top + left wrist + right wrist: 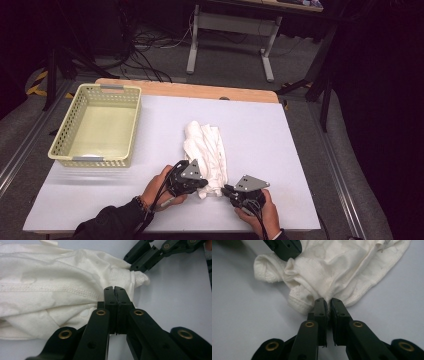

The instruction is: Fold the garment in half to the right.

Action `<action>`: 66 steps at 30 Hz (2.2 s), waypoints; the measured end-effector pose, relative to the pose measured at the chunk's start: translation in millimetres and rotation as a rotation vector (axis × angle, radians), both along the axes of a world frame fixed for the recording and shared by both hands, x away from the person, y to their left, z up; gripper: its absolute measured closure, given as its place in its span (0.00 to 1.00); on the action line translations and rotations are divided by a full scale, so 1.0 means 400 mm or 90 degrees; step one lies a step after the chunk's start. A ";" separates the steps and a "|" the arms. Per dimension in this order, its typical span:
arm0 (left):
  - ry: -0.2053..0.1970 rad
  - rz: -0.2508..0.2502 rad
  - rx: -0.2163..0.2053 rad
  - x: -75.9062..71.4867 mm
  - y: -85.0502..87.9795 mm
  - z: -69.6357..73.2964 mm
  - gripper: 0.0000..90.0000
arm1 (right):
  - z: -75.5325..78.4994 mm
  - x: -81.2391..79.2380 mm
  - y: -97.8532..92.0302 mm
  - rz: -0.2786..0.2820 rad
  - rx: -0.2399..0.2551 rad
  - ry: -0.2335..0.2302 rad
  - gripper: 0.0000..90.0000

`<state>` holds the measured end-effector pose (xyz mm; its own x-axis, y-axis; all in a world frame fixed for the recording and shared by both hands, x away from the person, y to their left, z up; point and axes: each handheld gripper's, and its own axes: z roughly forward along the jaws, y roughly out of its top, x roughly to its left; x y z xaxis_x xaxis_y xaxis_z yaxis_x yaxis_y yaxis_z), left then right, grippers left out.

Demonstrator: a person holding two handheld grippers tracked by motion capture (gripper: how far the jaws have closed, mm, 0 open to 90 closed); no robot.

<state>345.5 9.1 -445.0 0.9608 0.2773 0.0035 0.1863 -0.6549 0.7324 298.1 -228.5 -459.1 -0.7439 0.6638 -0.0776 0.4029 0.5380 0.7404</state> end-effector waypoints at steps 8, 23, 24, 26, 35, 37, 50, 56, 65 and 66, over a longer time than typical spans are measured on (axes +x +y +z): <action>-0.013 0.000 0.002 -0.016 -0.025 -0.023 0.99 | 0.038 0.005 -0.058 -0.018 0.017 -0.015 0.66; -0.032 -0.015 0.004 -0.024 -0.016 -0.032 0.99 | 0.138 0.227 -0.012 -0.027 0.095 -0.108 0.71; -0.029 -0.016 -0.002 -0.022 -0.016 -0.035 0.99 | 0.138 0.252 0.006 -0.021 0.094 -0.103 0.70; -0.022 -0.013 -0.015 -0.022 -0.015 -0.040 0.99 | 0.133 0.303 0.042 -0.025 0.069 -0.089 0.69; -0.034 -0.020 -0.015 -0.025 -0.019 -0.044 0.99 | 0.054 0.472 0.121 -0.080 0.000 -0.005 0.72; -0.033 -0.019 -0.014 -0.025 -0.018 -0.044 0.99 | 0.039 0.485 0.124 -0.091 -0.001 0.008 0.81; -0.026 -0.018 -0.022 -0.023 -0.018 -0.045 0.99 | 0.073 0.463 0.051 -0.191 0.000 -0.047 0.99; -0.023 -0.018 -0.022 -0.022 -0.017 -0.045 0.99 | 0.053 0.468 0.040 -0.208 -0.016 -0.042 0.93; -0.022 -0.022 -0.024 -0.020 -0.016 -0.046 0.99 | 0.093 0.442 0.068 -0.107 0.032 -0.093 1.00; -0.023 -0.021 -0.023 -0.020 -0.016 -0.046 0.99 | 0.097 0.436 0.082 -0.085 0.035 -0.093 1.00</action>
<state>337.4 2.7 -463.2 0.9690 0.2454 0.0285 0.1378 -0.6327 0.7620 472.7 -195.6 -420.2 -0.6326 0.7619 -0.1389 0.3546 0.4444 0.8227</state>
